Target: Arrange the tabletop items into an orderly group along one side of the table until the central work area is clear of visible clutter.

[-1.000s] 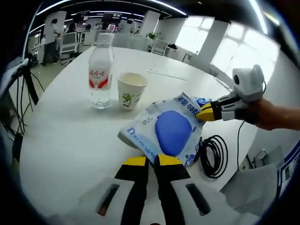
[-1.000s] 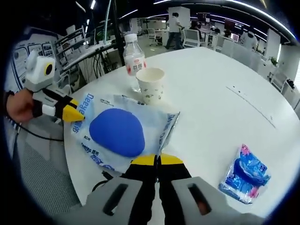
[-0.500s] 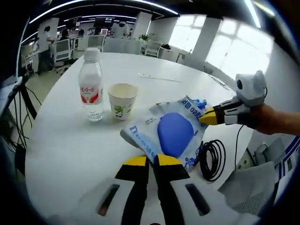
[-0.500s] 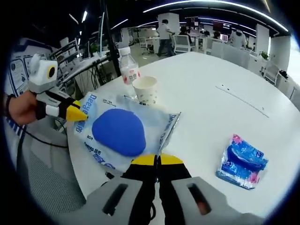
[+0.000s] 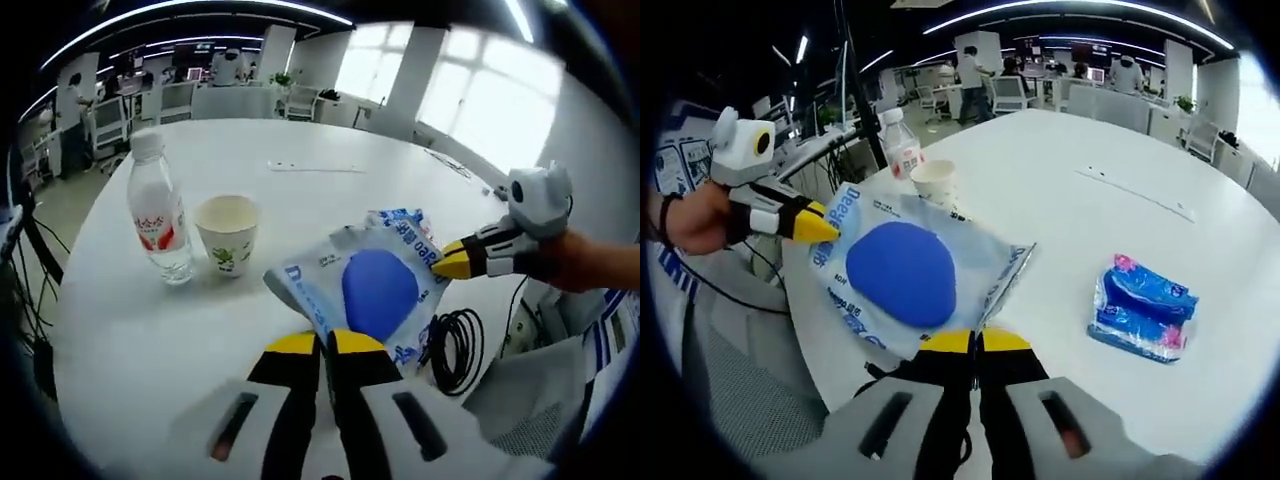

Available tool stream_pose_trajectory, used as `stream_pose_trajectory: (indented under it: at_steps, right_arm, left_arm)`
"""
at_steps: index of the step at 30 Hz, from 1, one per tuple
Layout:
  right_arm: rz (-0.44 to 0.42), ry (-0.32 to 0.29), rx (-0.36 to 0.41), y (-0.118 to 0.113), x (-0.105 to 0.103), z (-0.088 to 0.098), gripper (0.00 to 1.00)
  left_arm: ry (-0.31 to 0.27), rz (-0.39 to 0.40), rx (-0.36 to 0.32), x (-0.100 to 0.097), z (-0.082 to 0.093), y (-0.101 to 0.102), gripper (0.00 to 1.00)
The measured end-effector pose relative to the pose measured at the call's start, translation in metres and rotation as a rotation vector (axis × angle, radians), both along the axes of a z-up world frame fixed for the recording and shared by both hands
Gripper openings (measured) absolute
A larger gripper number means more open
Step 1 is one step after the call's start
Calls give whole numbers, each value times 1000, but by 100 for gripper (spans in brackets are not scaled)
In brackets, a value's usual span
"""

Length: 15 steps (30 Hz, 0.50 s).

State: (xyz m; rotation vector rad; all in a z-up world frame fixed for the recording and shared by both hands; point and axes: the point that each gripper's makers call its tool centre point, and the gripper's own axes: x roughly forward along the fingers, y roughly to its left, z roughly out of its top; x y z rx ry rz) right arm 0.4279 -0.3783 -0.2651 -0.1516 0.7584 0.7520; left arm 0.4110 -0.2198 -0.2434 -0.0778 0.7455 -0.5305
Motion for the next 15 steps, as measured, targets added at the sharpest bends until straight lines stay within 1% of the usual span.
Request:
stream_pose_trajectory:
  at_steps: [6, 15]
  right_arm:
    - [-22, -3, 3, -6, -4, 3, 0]
    - [-56, 3, 2, -16, -7, 4, 0]
  left_arm:
    - [-11, -21, 7, 7, 3, -6, 0]
    - [-17, -62, 15, 18, 4, -16, 0]
